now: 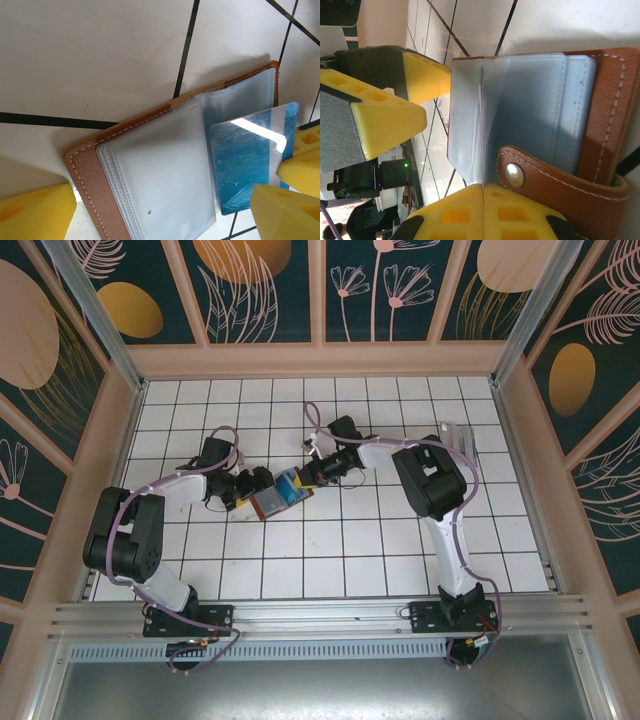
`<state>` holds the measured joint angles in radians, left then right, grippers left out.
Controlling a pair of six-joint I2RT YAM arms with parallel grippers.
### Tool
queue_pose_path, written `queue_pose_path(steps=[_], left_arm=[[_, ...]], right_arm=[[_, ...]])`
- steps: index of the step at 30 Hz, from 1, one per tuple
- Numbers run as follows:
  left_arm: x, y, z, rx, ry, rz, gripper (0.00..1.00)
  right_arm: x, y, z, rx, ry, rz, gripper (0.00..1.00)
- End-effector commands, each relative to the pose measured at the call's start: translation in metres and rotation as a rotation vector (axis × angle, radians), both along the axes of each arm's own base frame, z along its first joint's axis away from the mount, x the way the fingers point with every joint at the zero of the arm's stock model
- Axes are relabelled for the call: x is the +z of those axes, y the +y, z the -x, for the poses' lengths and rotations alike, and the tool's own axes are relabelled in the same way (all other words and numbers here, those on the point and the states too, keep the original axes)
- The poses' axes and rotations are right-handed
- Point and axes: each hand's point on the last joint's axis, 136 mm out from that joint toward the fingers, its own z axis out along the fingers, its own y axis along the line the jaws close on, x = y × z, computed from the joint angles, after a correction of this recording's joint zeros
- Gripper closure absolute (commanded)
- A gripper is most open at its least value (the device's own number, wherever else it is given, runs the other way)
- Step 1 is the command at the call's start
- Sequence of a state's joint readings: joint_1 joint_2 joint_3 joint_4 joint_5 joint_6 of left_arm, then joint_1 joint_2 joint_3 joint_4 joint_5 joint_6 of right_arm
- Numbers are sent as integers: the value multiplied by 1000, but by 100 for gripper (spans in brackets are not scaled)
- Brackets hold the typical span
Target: Put the credit cards into the card holder
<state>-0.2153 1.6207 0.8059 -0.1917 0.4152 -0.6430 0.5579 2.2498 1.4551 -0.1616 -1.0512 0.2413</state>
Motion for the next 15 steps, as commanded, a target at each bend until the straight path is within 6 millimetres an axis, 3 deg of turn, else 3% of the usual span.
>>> queue_pose_path(steps=[1,3,8,15], left_arm=[[-10,15,-3,18,9,-84,13],[-11,17,-3,18,17,-96,15],[-14,21,-4,28,15,-117,31],[-19,21,-4,16,36,-130,40]], right_arm=[[-4,6,-2,26,31,-29,100],[-11,9,2,51,56,-14,100],[-19,11,9,74,68,11,100],[-29,11,12,75,111,15,100]])
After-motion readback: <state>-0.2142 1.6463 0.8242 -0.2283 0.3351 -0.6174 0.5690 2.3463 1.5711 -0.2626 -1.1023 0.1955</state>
